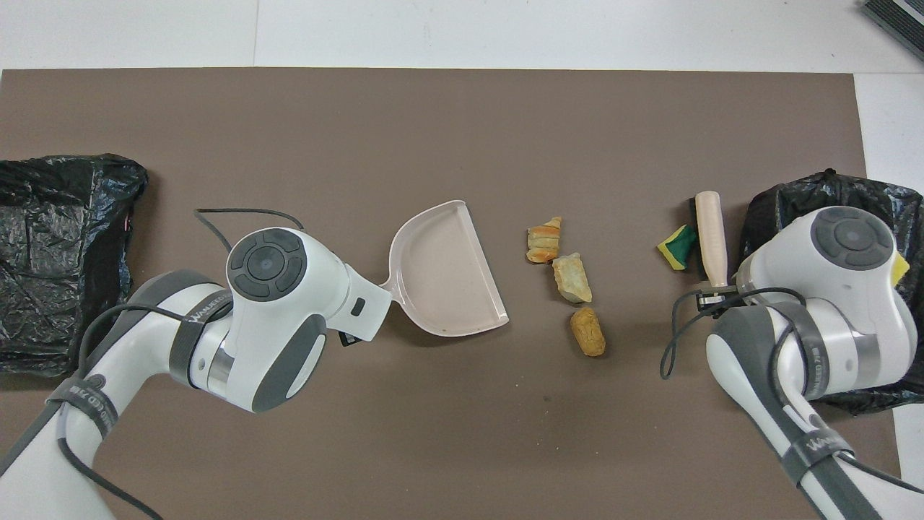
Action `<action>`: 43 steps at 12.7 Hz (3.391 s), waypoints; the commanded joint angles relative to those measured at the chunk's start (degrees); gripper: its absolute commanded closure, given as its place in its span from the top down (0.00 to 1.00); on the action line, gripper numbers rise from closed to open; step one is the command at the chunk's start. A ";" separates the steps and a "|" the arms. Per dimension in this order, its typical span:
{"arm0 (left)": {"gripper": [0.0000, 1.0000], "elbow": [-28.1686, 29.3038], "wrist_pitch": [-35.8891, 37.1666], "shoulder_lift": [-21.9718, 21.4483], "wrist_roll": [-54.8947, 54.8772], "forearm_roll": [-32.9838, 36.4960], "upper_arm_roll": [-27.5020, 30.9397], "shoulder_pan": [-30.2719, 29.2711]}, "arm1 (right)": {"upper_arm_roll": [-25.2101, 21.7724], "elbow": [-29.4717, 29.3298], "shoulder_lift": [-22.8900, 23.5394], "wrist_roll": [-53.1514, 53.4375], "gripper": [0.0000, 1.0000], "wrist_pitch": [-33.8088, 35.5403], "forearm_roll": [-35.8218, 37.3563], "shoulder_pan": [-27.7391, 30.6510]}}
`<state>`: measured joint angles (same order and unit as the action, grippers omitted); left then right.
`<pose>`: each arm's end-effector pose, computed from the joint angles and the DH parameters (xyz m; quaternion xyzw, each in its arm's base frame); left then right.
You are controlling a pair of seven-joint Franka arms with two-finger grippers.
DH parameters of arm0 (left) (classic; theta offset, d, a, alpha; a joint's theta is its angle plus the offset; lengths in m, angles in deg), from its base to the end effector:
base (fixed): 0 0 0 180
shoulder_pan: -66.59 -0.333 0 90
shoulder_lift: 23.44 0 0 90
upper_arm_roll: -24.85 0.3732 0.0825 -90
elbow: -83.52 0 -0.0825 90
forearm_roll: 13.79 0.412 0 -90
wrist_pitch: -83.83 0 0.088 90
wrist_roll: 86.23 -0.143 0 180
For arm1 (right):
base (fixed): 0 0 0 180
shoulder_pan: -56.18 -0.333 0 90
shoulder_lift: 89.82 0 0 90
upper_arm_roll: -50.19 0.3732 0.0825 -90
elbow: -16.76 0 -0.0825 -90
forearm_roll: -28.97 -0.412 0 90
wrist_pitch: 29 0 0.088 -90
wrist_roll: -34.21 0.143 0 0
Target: Sweep and dump trash in bin
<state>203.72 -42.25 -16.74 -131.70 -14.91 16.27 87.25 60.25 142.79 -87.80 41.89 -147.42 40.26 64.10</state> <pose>0.5152 -0.2884 0.3692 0.7985 -0.6017 -0.0041 0.0173 0.5350 0.0033 0.3599 0.9934 0.0061 -0.0760 0.0861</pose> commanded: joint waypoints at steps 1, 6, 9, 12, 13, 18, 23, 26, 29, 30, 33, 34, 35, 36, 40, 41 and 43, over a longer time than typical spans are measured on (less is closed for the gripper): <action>0.00 2.33 -1.37 -1.78 0.38 -0.63 0.67 0.96 | 0.31 -0.17 2.36 0.32 0.00 -0.84 -0.48 -2.37; 0.00 2.41 -1.45 -1.78 0.55 -0.72 0.67 0.96 | 0.39 -3.32 5.18 -0.39 0.00 -0.23 -8.74 -12.21; 0.00 2.41 -1.45 -1.78 0.55 -0.63 0.67 0.96 | 0.48 -7.80 8.96 -0.30 0.00 -0.23 -10.31 -17.83; 0.00 2.41 -1.37 -1.78 0.55 -0.72 0.67 0.88 | 0.66 -8.61 10.11 -0.56 0.00 -4.16 -15.66 -22.41; 0.00 2.41 -1.37 -1.78 0.55 -0.72 0.67 0.88 | 0.66 -8.35 10.11 -0.82 0.00 -5.57 -17.25 -25.21; 0.00 2.41 -1.45 -1.78 0.55 -0.72 0.67 0.79 | 0.66 -9.49 10.12 1.88 0.00 -7.00 -27.99 -29.28; 0.00 2.41 -1.37 -1.78 0.47 -0.72 0.67 0.87 | 0.13 -11.25 4.33 4.80 0.00 3.44 -28.43 -28.13; 0.00 2.41 -1.63 -1.69 -0.93 -0.63 0.67 0.79 | -0.05 -11.25 -0.07 5.06 0.00 10.65 -27.82 -24.63; 0.00 2.94 -0.40 -2.13 -1.99 -0.63 0.75 0.87 | -0.13 -10.12 -4.11 10.49 0.00 18.74 -26.50 -20.68; 0.00 3.73 0.04 -2.74 -2.34 -0.63 0.75 1.22 | -0.13 -8.37 -5.43 13.03 0.00 19.28 -24.50 -20.14; 0.00 4.26 -1.09 -3.01 -9.79 -0.63 0.75 1.49 | -0.04 -0.20 -10.70 23.68 0.00 19.46 -23.95 -17.68; 0.00 4.26 -1.54 -3.01 -9.82 -0.63 0.67 1.58 | -0.05 3.83 -13.33 23.17 0.00 19.37 -23.95 -16.63; 0.00 4.26 -1.72 -3.01 -9.82 -0.63 0.67 1.58 | 0.04 7.52 -16.05 23.08 0.00 19.03 -23.95 -15.23; 0.00 4.26 -1.72 -2.92 -9.21 -0.63 0.67 1.58 | 0.04 10.78 -18.43 23.52 0.00 19.02 -23.95 -15.04; 0.00 4.26 -1.81 -2.92 -8.85 -0.63 0.67 1.49 | 0.39 20.12 -20.14 24.47 0.00 8.42 -24.47 -16.00; 0.00 4.26 -1.81 -2.92 -8.68 -0.63 0.75 1.49 | 0.39 20.04 -19.16 26.66 0.00 6.73 -24.74 -17.75; 0.00 4.26 -1.80 -2.92 -7.62 -0.63 0.67 1.49 | 0.39 18.12 -16.62 26.43 0.00 3.23 -24.83 -19.17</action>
<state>205.64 -42.61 -17.63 -139.63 -15.02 16.26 87.98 60.34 162.35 -106.73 67.15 -141.23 15.66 45.82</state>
